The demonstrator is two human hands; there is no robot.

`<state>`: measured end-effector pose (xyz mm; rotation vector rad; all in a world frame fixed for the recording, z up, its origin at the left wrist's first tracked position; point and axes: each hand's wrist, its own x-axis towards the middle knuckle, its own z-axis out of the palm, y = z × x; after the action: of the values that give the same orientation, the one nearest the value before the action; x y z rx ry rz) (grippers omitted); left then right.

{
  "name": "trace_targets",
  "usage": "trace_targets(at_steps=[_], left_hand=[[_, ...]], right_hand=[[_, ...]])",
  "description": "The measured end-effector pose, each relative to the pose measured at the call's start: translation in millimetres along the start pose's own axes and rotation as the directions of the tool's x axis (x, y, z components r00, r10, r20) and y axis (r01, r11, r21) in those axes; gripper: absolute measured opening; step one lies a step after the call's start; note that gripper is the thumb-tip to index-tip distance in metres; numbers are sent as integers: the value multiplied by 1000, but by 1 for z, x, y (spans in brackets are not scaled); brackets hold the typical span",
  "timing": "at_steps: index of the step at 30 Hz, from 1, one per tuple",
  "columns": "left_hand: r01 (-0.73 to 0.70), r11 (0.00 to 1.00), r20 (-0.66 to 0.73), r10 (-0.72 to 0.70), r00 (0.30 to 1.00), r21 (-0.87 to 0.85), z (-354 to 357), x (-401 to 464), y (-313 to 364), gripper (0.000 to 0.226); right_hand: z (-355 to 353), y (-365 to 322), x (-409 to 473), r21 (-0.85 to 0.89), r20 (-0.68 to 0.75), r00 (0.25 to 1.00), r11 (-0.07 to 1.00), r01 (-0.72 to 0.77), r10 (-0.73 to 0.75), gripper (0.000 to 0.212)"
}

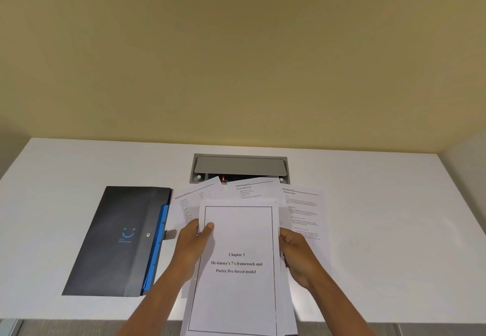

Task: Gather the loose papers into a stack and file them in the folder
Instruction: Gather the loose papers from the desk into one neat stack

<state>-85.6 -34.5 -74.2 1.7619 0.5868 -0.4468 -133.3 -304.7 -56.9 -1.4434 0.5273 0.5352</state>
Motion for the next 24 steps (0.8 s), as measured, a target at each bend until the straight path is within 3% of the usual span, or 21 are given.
trace_targets(at_steps=[7, 10, 13, 16, 17, 18, 20, 22, 24], left_hand=[[17, 1000, -27, -16, 1000, 20, -3, 3, -3, 11], [-11, 998, -48, 14, 999, 66, -5, 4, -9, 18], [15, 992, -128, 0, 992, 122, -9, 4, -22, 22], [51, 994, -194, -32, 980, 95, -18, 0, -32, 24], [78, 995, -206, -62, 977, 69, -22, -2, -35, 25], [106, 994, -212, -96, 973, 36, -26, -4, -38, 25], [154, 988, -222, -156, 963, -28, -33, -6, -45, 23], [185, 977, -236, -205, 950, -104, -41, -10, -50, 17], [194, 965, -249, -234, 940, -176, -48, -14, -54, 12]], right_hand=[[3, 1, 3, -13, 86, 994, 998, -61, 62, 29], [1, 1, 7, -5, 127, 982, 991, -136, 136, 40], [-3, 12, 15, -117, -40, 987, 980, -160, 157, 40], [-10, 34, 27, -448, -298, 954, 884, -130, -11, 22], [-13, 40, 30, -525, -341, 939, 837, -152, -43, 7], [-15, 45, 33, -602, -396, 917, 769, -213, -56, 22], [-19, 54, 42, -670, -490, 871, 653, -353, -31, 78], [-20, 58, 50, -660, -549, 834, 640, -393, -53, 98], [-19, 58, 58, -654, -569, 820, 642, -399, -70, 101]])
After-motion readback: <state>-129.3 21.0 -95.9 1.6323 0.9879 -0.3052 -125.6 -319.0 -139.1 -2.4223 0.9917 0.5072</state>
